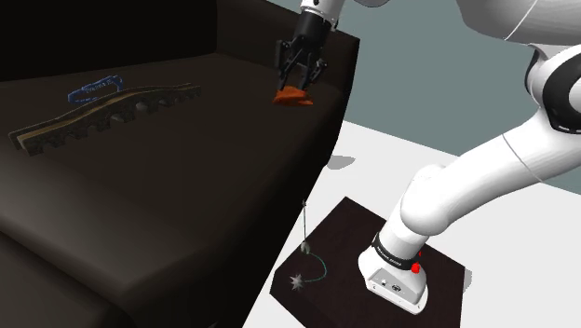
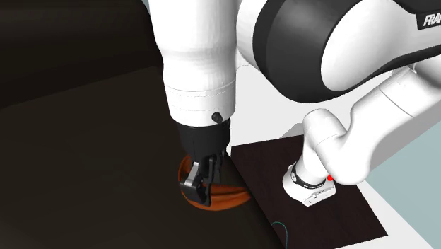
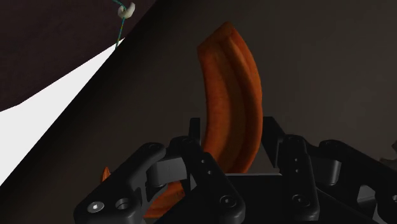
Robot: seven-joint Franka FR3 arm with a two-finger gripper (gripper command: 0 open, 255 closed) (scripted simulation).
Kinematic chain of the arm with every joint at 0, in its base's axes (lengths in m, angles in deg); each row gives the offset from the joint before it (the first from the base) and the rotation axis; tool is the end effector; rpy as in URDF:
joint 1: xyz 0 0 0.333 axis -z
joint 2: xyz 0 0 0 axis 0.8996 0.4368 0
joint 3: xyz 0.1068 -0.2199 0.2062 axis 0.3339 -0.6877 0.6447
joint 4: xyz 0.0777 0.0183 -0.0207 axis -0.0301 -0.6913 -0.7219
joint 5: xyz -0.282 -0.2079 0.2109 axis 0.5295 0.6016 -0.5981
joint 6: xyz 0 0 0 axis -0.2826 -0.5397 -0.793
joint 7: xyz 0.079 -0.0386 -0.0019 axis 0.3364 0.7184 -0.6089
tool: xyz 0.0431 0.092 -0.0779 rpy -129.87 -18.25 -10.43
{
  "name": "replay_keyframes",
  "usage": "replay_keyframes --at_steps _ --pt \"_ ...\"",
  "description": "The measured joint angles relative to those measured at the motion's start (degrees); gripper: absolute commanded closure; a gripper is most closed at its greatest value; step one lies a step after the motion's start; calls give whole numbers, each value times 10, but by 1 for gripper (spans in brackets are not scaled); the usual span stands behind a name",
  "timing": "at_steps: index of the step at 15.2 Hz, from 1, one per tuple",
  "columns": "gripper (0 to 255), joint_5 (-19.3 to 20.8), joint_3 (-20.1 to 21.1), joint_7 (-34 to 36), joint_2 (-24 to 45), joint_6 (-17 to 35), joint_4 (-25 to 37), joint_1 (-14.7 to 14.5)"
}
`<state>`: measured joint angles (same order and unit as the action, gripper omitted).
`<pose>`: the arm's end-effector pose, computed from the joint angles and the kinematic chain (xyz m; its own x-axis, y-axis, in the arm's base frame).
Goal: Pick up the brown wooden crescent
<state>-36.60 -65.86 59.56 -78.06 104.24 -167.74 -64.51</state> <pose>0.4084 0.0879 0.6315 0.8692 -0.4794 -0.1209 -0.4935 -0.8272 -0.2688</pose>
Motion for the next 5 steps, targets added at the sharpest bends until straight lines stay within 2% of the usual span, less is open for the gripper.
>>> replay_keyframes --at_steps 5 --pt "255 2 -3 8 11 -32 44 0"
